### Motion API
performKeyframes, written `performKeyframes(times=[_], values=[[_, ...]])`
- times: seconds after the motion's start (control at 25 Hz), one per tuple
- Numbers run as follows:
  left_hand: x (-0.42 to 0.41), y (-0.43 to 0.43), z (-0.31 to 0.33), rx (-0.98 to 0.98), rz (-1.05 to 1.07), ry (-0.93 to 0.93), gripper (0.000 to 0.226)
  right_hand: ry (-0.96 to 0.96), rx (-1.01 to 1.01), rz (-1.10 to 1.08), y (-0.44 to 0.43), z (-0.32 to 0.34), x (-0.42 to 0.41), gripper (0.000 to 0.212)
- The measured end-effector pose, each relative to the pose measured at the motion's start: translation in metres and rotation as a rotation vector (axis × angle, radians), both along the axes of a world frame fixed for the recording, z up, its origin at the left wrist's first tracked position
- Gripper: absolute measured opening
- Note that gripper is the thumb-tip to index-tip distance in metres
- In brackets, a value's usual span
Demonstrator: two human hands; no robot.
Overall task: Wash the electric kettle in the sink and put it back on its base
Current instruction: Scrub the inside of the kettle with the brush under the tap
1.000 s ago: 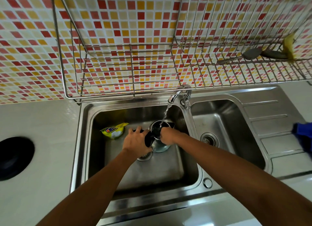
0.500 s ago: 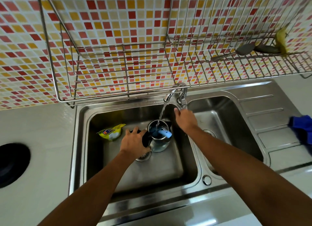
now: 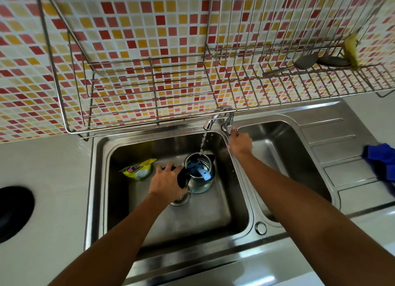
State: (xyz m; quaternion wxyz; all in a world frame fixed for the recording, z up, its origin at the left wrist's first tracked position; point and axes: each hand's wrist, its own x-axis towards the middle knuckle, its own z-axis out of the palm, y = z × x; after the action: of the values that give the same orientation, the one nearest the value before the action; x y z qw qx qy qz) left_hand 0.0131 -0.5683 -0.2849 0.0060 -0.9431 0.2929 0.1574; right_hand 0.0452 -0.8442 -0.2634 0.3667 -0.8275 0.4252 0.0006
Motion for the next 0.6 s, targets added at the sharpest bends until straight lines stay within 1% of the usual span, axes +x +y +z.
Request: performKeyframes(times=[0.04,0.08,0.12,0.16,0.2,0.24,0.32,0.48,0.6], values=[[0.0,0.0,0.001,0.006,-0.006,-0.006,0.07,0.012,-0.003,0.007,0.004,-0.002,-0.002,0.085],[0.0,0.0,0.002,0.011,-0.006,-0.012,0.07,0.031,-0.014,0.05,0.012,0.001,-0.008,0.086],[0.0,0.0,0.003,0.017,-0.005,-0.011,0.069,0.052,-0.008,0.144,0.021,0.003,-0.015,0.079],[0.0,-0.001,0.004,0.02,-0.007,-0.014,0.069,0.094,0.003,0.267,0.034,0.009,-0.024,0.066],[-0.001,-0.001,0.004,0.025,-0.012,-0.016,0.068,0.162,0.018,0.409,0.049,0.015,-0.034,0.053],[-0.001,-0.001,0.004,0.023,-0.017,-0.021,0.067,0.242,0.022,0.55,0.062,0.016,-0.043,0.045],[-0.001,-0.001,0.005,0.019,-0.011,-0.023,0.069,0.354,-0.011,0.753,0.081,0.014,-0.054,0.04],[-0.001,-0.001,0.004,0.035,-0.001,-0.011,0.068,0.393,-0.263,0.93,0.093,0.018,-0.042,0.033],[-0.001,-0.002,0.006,0.03,0.005,0.004,0.068,0.466,-0.513,1.097,0.1,0.023,-0.034,0.029]])
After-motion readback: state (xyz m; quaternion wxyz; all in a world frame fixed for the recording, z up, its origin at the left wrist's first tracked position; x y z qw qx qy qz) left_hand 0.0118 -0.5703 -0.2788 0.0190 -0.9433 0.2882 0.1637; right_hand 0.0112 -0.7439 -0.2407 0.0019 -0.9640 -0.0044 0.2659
